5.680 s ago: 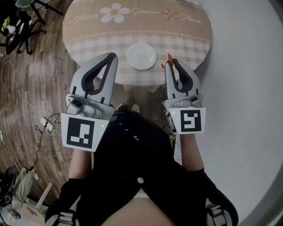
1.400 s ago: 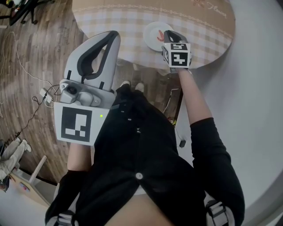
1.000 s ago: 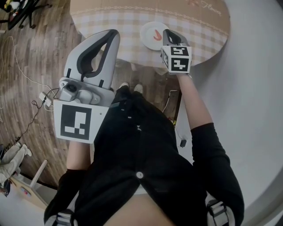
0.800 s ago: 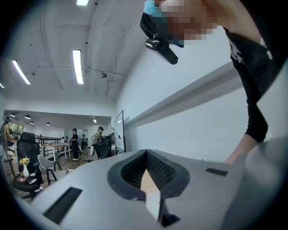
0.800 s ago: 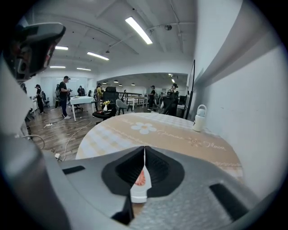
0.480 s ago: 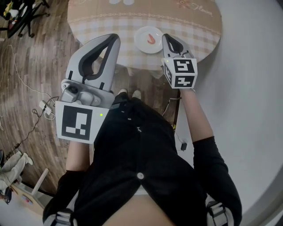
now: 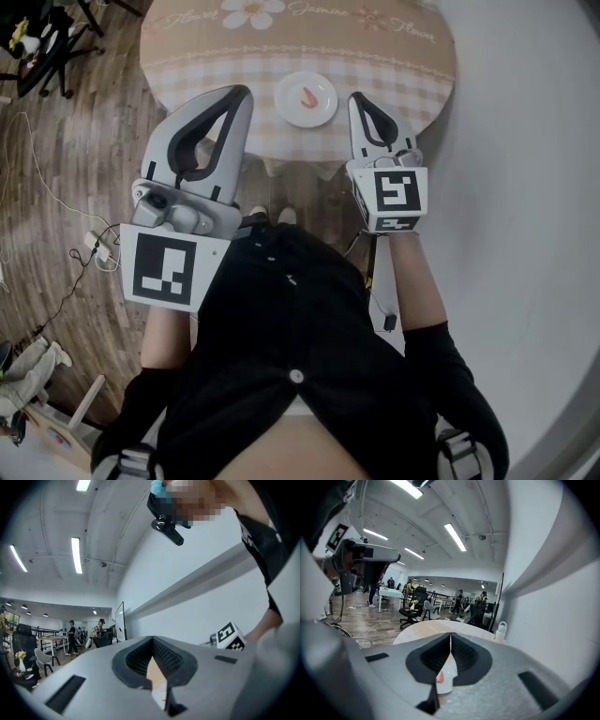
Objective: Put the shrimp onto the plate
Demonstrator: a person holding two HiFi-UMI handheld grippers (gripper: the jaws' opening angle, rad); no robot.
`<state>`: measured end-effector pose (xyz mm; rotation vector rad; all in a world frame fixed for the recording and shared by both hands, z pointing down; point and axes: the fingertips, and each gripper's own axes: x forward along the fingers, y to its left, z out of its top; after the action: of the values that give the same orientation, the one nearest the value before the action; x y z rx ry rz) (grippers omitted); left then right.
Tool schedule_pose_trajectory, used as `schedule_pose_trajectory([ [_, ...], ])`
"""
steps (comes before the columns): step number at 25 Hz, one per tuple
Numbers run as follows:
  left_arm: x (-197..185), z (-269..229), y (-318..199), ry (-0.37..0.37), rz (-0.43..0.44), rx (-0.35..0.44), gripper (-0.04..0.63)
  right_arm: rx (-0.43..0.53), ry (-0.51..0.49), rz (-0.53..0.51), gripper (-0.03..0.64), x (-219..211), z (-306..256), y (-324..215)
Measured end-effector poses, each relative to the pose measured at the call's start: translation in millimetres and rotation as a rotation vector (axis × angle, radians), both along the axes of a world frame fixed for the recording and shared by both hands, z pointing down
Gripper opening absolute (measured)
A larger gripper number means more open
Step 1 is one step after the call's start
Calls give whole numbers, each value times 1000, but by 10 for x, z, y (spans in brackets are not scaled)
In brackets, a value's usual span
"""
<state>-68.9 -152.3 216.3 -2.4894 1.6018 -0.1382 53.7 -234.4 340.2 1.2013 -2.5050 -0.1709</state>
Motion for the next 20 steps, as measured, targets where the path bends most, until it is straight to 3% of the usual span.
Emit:
schedule_pose_trajectory([
  [20,144,-153,-28,-13,42,38,3,224,-95,37,5,196,-1082,407],
])
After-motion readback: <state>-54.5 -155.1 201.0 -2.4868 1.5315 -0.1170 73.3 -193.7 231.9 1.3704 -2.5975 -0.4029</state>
